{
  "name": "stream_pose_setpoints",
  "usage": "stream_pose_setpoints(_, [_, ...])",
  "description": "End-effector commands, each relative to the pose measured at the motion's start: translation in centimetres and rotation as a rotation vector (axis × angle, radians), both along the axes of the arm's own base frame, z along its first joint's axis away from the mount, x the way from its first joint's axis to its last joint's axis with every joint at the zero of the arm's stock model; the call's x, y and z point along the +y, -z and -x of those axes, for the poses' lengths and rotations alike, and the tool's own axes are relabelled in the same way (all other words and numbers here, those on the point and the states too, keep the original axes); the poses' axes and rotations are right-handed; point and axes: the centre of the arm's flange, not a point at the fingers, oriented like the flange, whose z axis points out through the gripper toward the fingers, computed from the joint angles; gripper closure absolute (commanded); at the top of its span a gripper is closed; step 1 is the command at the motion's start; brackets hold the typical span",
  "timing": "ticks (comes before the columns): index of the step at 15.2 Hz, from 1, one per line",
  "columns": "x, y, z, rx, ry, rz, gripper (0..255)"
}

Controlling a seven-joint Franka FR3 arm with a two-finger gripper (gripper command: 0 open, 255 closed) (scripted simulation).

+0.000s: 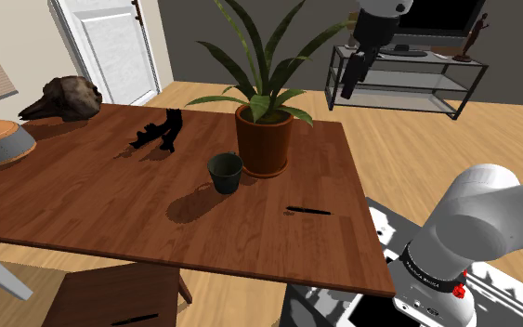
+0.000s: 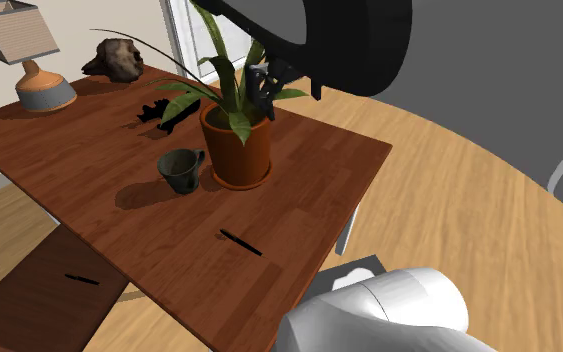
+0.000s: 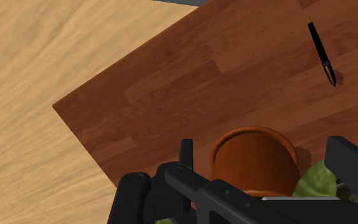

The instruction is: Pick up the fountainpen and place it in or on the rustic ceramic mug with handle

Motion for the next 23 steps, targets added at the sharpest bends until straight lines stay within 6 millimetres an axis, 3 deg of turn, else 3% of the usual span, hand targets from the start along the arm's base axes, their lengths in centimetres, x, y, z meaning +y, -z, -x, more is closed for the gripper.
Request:
stream_pose_setpoints(1, [0.0, 0.0, 0.0, 0.0, 0.0, 0.0, 0])
stream_pose_setpoints(12, [5.0, 12.8, -2.5, 0.133, -0.229, -0.057, 0])
stream_pose_setpoints(23, [10.9, 25.3, -2.0, 0.267, -0.459, -0.114, 0])
